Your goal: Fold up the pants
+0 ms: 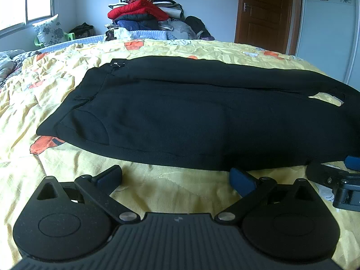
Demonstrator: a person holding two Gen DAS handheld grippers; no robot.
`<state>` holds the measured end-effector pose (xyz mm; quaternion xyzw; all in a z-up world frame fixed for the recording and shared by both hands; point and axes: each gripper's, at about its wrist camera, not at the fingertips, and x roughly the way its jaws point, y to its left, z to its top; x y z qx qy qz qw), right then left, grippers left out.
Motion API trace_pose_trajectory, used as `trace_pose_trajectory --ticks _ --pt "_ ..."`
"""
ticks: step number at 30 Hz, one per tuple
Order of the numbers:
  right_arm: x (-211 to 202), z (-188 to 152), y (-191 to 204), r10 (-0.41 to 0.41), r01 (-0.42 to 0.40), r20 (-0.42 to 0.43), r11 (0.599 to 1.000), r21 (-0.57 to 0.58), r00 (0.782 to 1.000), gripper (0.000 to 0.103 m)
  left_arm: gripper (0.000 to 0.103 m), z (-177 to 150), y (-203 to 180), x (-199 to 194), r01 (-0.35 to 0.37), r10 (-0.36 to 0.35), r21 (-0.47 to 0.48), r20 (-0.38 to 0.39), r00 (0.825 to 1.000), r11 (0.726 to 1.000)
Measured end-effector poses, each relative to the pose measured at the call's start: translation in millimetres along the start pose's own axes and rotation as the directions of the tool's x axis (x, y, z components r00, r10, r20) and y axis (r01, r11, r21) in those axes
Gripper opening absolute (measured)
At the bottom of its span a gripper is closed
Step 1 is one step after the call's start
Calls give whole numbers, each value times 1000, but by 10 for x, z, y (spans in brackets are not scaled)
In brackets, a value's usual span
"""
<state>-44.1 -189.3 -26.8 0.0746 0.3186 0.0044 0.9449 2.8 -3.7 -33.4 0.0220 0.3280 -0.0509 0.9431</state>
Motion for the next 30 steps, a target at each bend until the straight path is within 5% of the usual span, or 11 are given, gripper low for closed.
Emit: trace_pose_trajectory --ticks 10,17,23,30 --pt "3 -1 4 13 -13 -2 1000 0 1000 103 103 -2 0 0 0 0 0 0 1000 1000" --pt "-97 70 9 118 -117 54 993 -22 992 103 103 -3 3 -19 10 -10 -9 4 1000 1000" --pt "-138 354 162 193 -178 81 971 -158 978 103 102 2 30 -90 -1 1 1 20 1000 1000" --pt "85 942 243 292 -247 145 931 -269 945 103 102 181 114 -153 -174 164 65 146 976 983"
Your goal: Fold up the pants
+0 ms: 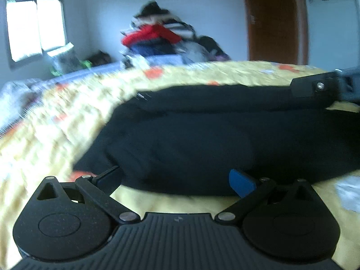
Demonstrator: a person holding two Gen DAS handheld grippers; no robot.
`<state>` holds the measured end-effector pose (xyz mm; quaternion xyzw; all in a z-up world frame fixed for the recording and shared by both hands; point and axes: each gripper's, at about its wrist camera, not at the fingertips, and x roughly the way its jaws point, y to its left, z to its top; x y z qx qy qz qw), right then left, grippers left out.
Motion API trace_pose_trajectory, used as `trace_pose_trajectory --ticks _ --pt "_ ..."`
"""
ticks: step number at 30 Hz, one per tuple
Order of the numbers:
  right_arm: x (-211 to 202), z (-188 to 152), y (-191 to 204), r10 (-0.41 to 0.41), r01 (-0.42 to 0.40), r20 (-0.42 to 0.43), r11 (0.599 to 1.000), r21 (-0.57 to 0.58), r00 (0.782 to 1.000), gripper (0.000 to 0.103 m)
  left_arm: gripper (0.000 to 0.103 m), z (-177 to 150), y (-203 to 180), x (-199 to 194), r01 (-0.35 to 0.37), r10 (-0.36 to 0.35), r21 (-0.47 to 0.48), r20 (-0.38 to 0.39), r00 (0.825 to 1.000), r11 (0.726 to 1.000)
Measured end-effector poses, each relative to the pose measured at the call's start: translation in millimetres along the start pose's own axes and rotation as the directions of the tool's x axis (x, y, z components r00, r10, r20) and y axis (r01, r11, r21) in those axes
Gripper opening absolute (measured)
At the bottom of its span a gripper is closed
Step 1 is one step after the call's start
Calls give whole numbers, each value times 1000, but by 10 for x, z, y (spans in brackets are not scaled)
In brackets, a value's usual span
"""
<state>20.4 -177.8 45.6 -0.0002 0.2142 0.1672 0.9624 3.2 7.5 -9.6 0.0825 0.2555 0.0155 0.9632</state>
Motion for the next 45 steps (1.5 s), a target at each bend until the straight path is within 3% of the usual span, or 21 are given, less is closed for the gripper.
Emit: trace_pose_trajectory --ticks 4,9,12,16,22,28,31,32,33,35,40,42,45 --pt "527 281 -150 54 -57 -79 998 -32 995 103 103 114 145 155 -62 63 -36 16 998 997" --pt "1132 531 -122 114 -125 -62 962 -241 992 103 102 164 290 325 -97 97 -104 3 995 990" --pt "1532 693 -156 148 -166 -82 938 -303 986 103 103 120 303 344 -115 116 -93 4 993 989" --pt "2090 855 -202 143 -184 -143 923 -338 979 103 103 110 268 436 -109 105 -68 -59 993 992" --pt "2757 871 -266 179 -268 -274 904 -333 945 95 103 57 406 572 -63 47 -130 -124 991 990" --pt "3189 877 -478 267 -342 -350 923 -175 898 93 103 34 488 596 -31 3 -201 -141 990 979" --pt "3283 883 -584 324 -378 -357 921 -91 876 68 103 40 472 578 -34 6 -196 -141 990 980" --pt "3279 897 -596 330 -383 -352 920 -89 876 37 103 42 472 576 -34 6 -197 -141 990 980" --pt "3273 917 -604 339 -390 -351 917 -85 873 20 103 42 475 575 -34 6 -199 -141 990 980" --pt "3226 945 -588 336 -388 -347 918 -89 875 9 103 48 478 571 -34 6 -202 -137 990 979" --pt "2827 904 -332 278 -352 -271 892 -284 922 7 101 170 562 598 -37 8 -215 -136 991 976" --pt "2545 877 -173 266 -336 -224 858 -388 938 6 101 334 656 617 -21 -10 -249 -121 993 968" --pt "2116 794 65 268 -316 -168 797 -515 949 6 102 597 840 696 48 -81 -354 -81 993 934"
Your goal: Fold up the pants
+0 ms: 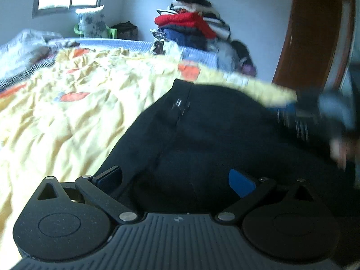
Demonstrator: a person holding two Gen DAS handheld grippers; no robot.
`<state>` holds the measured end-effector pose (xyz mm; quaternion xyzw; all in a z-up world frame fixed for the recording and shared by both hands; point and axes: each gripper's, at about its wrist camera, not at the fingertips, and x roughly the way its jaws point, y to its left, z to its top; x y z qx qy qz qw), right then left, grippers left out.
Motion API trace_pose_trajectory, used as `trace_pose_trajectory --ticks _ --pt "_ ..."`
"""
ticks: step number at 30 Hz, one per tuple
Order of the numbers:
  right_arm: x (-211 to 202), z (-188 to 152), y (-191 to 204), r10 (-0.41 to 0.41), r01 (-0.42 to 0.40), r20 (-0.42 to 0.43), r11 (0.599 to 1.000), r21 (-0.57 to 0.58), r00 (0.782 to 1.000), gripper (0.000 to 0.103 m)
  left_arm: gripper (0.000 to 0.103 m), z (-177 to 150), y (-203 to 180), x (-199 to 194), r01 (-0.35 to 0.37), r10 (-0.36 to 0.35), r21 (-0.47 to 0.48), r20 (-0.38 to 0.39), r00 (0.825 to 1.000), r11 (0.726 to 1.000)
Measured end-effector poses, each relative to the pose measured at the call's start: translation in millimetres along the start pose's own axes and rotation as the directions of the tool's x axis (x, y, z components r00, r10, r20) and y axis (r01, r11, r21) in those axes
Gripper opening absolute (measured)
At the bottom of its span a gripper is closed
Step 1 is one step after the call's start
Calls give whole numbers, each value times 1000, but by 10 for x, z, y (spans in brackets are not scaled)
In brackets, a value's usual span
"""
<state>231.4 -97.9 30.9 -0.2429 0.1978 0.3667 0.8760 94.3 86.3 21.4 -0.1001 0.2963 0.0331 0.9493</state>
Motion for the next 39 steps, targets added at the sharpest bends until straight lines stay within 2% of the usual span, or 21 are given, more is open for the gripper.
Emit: trace_pose_trajectory --ticks 2,4,7,12,14,15,17,18,19,20,21,23,25,26,28,30,32,35,37,38,39 --pt "-194 2 251 -19 21 22 995 -101 1000 7 102 236 61 112 75 -77 -96 -18 997 993" --pt "-329 -12 433 -20 25 33 987 -159 999 7 102 443 120 293 155 -168 -194 -54 984 969" --pt "-468 -40 661 -13 22 38 973 -230 999 7 102 675 209 591 234 -277 -339 -83 957 911" --pt "-548 -137 883 4 2 19 953 -303 1000 7 102 843 383 919 258 -347 -519 -79 935 815" --pt "-569 -184 947 21 -15 17 947 -322 1000 7 101 847 448 1063 240 -366 -570 -115 924 786" --pt "-576 -196 972 26 -19 18 945 -328 999 6 94 846 478 1109 225 -366 -586 -132 921 778" --pt "-598 -203 998 38 -27 29 947 -320 999 6 60 802 521 1127 212 -367 -593 -154 917 777" --pt "-612 -200 1012 38 -25 36 949 -314 999 6 24 757 538 1119 216 -378 -593 -163 911 776" --pt "-619 -195 1022 38 -24 41 951 -307 998 6 10 709 548 1114 217 -389 -602 -170 905 768" --pt "-625 -191 1024 39 -24 43 954 -298 998 6 12 663 565 1079 223 -394 -612 -158 906 758" --pt "-624 -192 1024 37 -23 44 957 -289 998 6 8 629 574 1026 232 -389 -610 -137 911 758" --pt "-604 -208 1027 25 -16 32 960 -278 999 6 4 599 587 962 238 -374 -593 -115 920 769" --pt "-581 -220 1054 7 -7 -3 962 -273 1000 6 4 590 595 921 247 -376 -594 -102 921 766" --pt "-559 -230 1054 1 -4 -12 962 -273 1000 9 4 589 593 895 254 -380 -595 -94 920 762" --pt "-576 -308 1136 -65 64 7 952 -300 998 27 4 616 572 857 260 -375 -587 -81 923 767" --pt "-571 -365 1233 -157 162 42 926 -341 987 82 4 650 548 885 262 -369 -581 -72 927 771" --pt "-581 -387 1295 -169 183 72 920 -347 983 81 4 643 538 866 267 -371 -587 -61 927 764" --pt "-521 -331 1297 -158 172 70 940 -294 985 80 4 633 540 801 287 -381 -600 -33 924 747" --pt "-452 -301 1276 -182 195 74 941 -277 981 74 3 630 548 729 301 -383 -599 -10 924 742" --pt "-386 -285 1247 -193 202 60 943 -265 979 63 3 636 551 688 309 -382 -595 4 924 742" --pt "-328 -291 1228 -206 210 44 943 -259 978 45 3 639 555 648 315 -380 -591 16 925 743"
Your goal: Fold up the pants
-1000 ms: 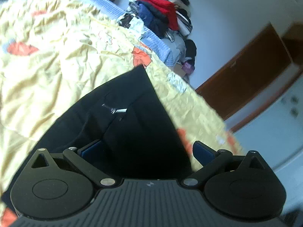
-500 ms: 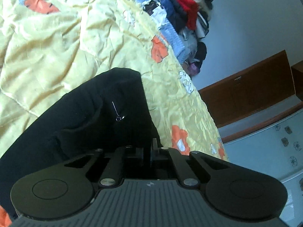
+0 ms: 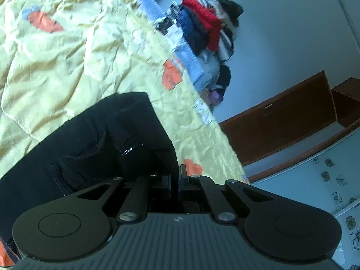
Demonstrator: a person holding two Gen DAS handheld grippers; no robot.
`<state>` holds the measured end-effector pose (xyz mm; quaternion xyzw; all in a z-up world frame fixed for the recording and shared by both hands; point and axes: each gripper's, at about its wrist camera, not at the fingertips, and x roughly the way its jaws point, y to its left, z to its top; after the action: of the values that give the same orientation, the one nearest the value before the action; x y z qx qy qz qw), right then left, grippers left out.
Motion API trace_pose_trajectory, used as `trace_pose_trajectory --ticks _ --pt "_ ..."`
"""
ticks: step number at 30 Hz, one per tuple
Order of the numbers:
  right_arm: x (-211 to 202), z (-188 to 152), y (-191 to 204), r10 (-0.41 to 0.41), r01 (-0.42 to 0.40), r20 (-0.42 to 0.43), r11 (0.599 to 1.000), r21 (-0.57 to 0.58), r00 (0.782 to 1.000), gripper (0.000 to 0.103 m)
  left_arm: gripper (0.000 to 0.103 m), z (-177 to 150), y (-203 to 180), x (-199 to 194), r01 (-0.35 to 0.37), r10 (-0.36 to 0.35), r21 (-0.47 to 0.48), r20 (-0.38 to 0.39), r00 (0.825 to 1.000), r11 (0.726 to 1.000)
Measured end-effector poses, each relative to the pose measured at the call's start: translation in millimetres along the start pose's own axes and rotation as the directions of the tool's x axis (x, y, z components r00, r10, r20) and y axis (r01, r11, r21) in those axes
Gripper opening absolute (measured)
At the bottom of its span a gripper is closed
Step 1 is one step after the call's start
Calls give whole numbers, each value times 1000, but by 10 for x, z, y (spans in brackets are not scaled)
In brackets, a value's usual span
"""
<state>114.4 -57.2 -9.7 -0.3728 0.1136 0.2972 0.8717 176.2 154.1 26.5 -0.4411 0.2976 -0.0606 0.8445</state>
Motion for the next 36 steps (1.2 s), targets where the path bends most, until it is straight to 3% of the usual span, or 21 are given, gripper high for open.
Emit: trace_pose_trajectory --ticks 1,2,4,8,11,15,19,29,31,33,36 --pt "49 -23 -3 -17 17 -25 1000 -2 1000 34 3 -2 -11 -36 4 -4 4 9 1000 1000" --pt "90 -73 -14 -47 47 -50 999 -13 998 15 3 -9 -12 -76 7 -7 7 17 1000 1000" --pt "97 -157 -51 -102 101 -78 995 -25 992 8 3 -35 9 -131 10 -10 11 21 1000 1000" --pt "-208 -195 -69 -72 72 -79 997 -8 994 7 3 -144 151 -290 13 -13 23 -11 1000 1000" --pt "-513 -126 33 8 -8 -44 1000 7 999 7 3 -242 275 -506 -15 15 64 -13 1000 998" --pt "-790 -55 217 160 -159 -9 985 61 987 6 3 -367 442 -720 -87 90 115 -18 996 990" --pt "-783 -31 424 222 -221 -26 974 48 975 6 3 -444 639 -706 -150 157 119 -54 986 982" --pt "-839 -105 573 244 -240 -57 968 72 968 6 4 -544 713 -690 -195 206 147 -62 977 970" --pt "-834 -118 560 240 -235 -55 968 85 969 6 10 -573 675 -710 -211 222 171 -47 974 963" --pt "-856 -116 567 248 -240 -64 965 110 967 7 23 -587 656 -738 -235 245 180 -36 969 955" --pt "-862 -117 554 243 -234 -57 964 130 968 7 25 -594 617 -773 -251 261 187 -30 965 950"
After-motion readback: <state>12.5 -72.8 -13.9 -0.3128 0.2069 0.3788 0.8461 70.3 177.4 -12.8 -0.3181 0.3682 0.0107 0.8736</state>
